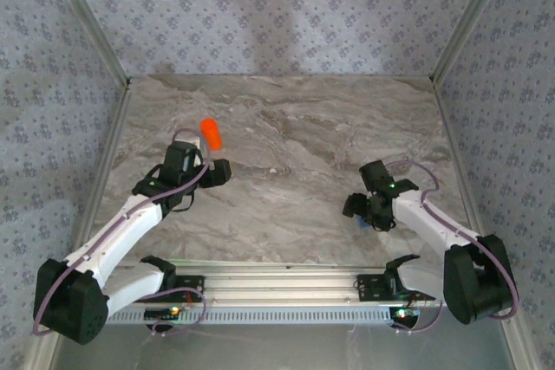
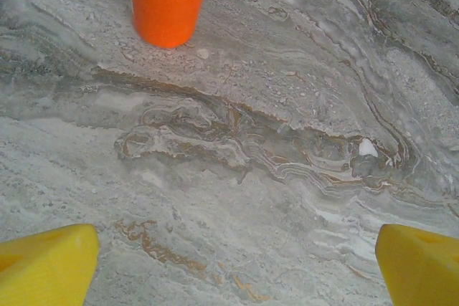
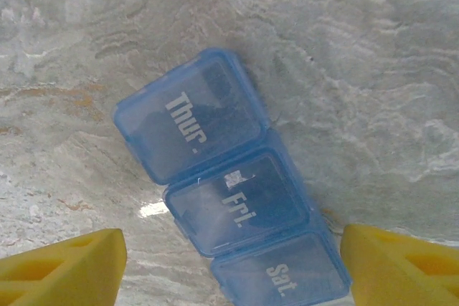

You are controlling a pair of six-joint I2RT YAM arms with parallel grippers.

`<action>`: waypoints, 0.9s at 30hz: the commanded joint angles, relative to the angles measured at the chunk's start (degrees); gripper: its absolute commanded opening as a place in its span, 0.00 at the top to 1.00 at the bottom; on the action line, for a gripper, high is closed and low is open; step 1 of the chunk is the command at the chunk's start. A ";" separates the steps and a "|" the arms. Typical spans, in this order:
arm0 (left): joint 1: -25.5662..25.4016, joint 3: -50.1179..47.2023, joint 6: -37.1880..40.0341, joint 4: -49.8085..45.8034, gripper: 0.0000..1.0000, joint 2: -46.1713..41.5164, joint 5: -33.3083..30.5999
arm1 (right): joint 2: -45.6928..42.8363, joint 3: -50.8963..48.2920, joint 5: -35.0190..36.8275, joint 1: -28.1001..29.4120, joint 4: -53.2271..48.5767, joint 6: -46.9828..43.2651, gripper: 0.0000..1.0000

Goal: Sort the pills into containers

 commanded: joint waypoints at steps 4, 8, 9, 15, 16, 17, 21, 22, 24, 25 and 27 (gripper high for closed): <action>-0.41 1.59 0.32 0.26 0.01 0.65 0.39 | 2.73 1.22 4.81 1.85 -1.41 2.13 0.26; -0.51 1.61 0.03 -0.16 0.01 0.40 0.37 | 3.94 1.11 6.25 2.31 -1.21 1.56 0.31; -0.50 1.59 -0.04 -0.22 0.01 0.39 0.40 | 4.14 1.11 6.50 2.37 -1.21 1.49 0.33; -0.84 1.87 -0.65 -0.63 0.01 0.53 0.39 | 4.54 0.57 6.64 2.85 -0.93 1.21 0.39; -0.86 1.96 -0.81 -0.73 0.01 0.56 0.30 | 4.52 0.50 6.57 2.88 -0.99 1.20 0.41; -0.93 2.04 -1.00 -0.74 0.01 0.57 0.28 | 4.52 0.57 6.42 2.92 -1.06 1.09 0.43; -1.21 2.38 -1.54 -0.87 0.01 0.74 0.37 | 4.08 0.59 5.65 3.02 -1.05 0.73 0.52; -1.28 2.52 -1.66 -1.07 0.01 0.82 0.36 | 3.93 0.74 5.33 3.03 -0.89 0.55 0.54; -1.38 2.85 -2.15 -1.33 0.01 0.84 0.48 | 3.57 1.44 4.26 3.05 -0.82 0.00 0.58; -1.34 3.07 -2.45 -1.43 0.01 0.83 0.55 | 3.34 2.03 3.55 3.10 -0.70 -0.54 0.60; -1.38 3.49 -2.84 -1.30 0.01 0.92 1.20 | 3.11 3.82 1.48 3.13 -0.27 -1.71 0.62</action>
